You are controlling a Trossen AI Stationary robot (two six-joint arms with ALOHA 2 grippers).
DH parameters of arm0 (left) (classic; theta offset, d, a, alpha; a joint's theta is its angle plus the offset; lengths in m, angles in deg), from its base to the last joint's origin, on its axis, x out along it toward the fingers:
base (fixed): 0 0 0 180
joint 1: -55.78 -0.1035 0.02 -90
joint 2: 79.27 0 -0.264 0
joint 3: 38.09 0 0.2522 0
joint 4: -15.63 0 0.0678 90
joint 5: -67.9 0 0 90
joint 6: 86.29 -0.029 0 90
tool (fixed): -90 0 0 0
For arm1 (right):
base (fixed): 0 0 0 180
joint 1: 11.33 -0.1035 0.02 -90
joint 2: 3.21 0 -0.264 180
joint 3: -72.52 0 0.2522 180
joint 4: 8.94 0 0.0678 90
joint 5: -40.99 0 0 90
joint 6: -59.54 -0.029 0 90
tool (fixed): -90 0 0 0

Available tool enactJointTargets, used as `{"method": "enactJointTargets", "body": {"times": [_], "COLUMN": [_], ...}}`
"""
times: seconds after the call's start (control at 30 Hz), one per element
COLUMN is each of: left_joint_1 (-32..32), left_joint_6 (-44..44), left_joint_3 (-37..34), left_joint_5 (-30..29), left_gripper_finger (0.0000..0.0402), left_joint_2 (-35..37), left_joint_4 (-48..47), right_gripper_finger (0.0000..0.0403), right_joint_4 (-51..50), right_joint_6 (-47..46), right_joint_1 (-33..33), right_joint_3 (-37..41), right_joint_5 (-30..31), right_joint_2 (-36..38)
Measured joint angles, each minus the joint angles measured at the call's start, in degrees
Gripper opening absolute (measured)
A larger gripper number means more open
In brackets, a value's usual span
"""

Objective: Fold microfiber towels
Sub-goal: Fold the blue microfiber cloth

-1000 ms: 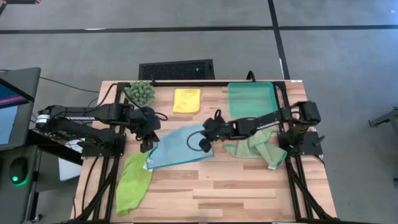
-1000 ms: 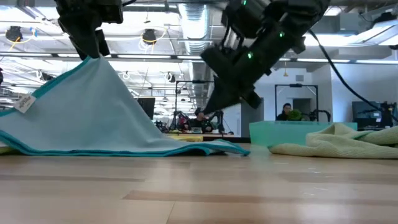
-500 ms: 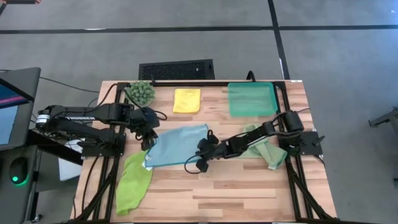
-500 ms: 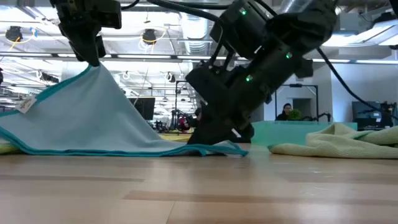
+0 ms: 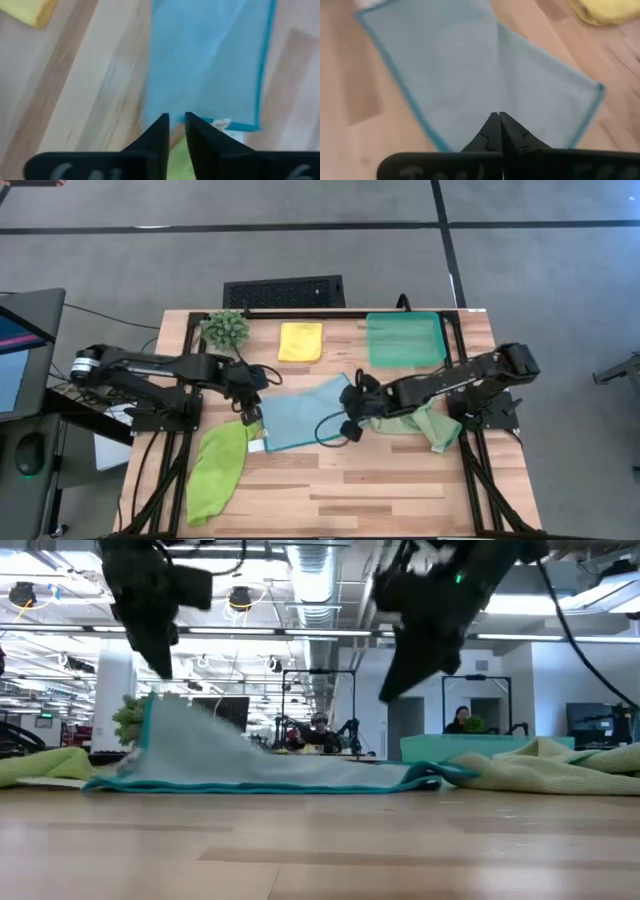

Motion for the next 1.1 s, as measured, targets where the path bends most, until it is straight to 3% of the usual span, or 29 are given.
{"method": "enactJointTargets", "body": {"times": [0.13,0.23,0.33,0.43,0.6,0.9,1.1], "left_joint_1": [-0.10,-0.60,-0.22,2.09,8.10,13.55,16.39], "left_joint_6": [-3.53,-6.28,-10.55,-13.01,-12.08,-4.34,-2.65], "left_joint_3": [0.00,0.07,0.26,-0.49,-4.86,-4.88,-1.08], "left_joint_5": [-5.89,-9.72,-4.97,3.91,6.65,3.67,9.48], "left_gripper_finger": [0.0094,0.0120,0.0137,0.0139,0.0106,0.0012,0.0007], "left_joint_2": [-5.85,-9.01,-9.75,-9.67,-12.53,-25.71,-27.82], "left_joint_4": [-0.93,-3.16,-0.99,6.61,19.52,25.96,27.25], "right_gripper_finger": [0.0003,0.0004,0.0004,0.0003,0.0005,0.0004,0.0003], "right_joint_4": [6.99,17.35,23.36,19.85,16.77,10.34,8.55], "right_joint_6": [-0.51,-2.89,-4.89,-9.50,-13.51,-11.02,-3.86], "right_joint_1": [-3.01,-4.86,-6.69,-7.83,-8.29,-4.18,2.22], "right_joint_3": [-0.07,-0.04,-0.04,-0.02,-0.01,-0.08,-0.10], "right_joint_5": [2.14,2.57,2.53,2.75,6.19,5.30,5.61], "right_joint_2": [-1.08,-6.30,-11.98,-15.48,-17.22,-17.12,-17.07]}}
